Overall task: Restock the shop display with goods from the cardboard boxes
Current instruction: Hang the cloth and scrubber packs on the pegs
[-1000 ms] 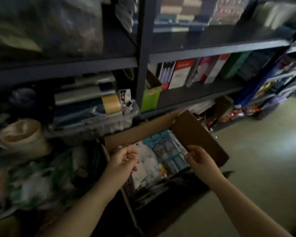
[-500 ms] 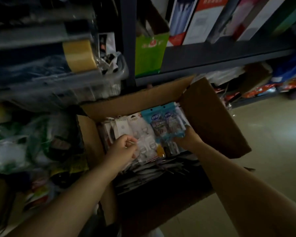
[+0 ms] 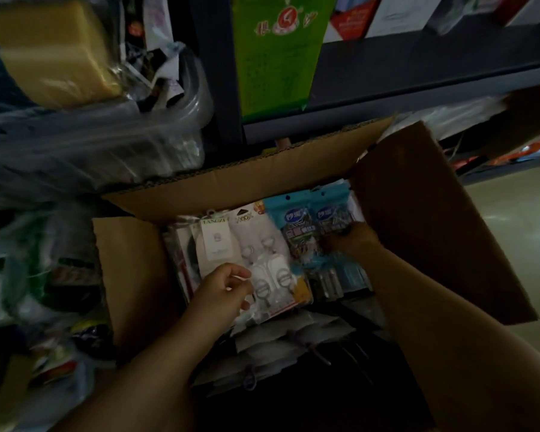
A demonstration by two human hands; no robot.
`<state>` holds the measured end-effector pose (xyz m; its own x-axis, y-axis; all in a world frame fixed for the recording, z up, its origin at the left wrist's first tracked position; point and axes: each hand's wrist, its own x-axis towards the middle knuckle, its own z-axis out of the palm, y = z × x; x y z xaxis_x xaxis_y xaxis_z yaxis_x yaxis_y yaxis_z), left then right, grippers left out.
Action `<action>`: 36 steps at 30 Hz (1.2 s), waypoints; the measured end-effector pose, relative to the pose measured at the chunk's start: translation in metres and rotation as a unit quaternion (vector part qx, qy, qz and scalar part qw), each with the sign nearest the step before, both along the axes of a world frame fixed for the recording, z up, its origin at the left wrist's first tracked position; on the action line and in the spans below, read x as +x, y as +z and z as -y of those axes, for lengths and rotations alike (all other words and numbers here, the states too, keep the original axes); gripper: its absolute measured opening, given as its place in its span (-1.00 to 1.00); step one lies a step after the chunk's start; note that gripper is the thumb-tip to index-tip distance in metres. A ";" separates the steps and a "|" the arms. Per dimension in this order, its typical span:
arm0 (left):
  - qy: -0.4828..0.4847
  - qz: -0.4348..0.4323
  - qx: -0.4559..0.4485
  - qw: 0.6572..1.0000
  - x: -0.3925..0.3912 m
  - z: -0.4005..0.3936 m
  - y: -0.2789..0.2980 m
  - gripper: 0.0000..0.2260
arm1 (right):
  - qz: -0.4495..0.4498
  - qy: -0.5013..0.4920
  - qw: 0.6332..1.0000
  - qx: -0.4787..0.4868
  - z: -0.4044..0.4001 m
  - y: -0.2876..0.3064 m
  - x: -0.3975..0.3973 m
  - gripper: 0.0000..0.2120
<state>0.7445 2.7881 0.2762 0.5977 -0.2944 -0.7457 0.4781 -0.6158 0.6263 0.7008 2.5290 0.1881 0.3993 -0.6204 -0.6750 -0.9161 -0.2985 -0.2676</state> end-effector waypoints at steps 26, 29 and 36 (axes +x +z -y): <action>0.222 -0.048 -0.084 0.970 0.015 -0.018 0.002 -0.65 | 0.152 -0.015 0.987 0.050 -0.059 0.001 0.018 -0.65; 0.221 -0.049 -0.095 0.969 0.015 -0.029 0.015 -0.65 | 0.133 -0.070 0.986 0.065 -0.060 0.019 0.014 -0.74; 0.180 -0.017 -0.153 0.972 0.021 -0.050 0.087 -0.33 | 0.215 -0.109 0.964 0.111 -0.088 0.126 -0.027 -0.53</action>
<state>0.7654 2.8378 0.3629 0.6793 -0.2826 -0.6773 0.6514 -0.1928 0.7338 0.6741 2.6174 0.3143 0.5486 -0.5802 -0.6020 -0.7401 -0.0019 -0.6725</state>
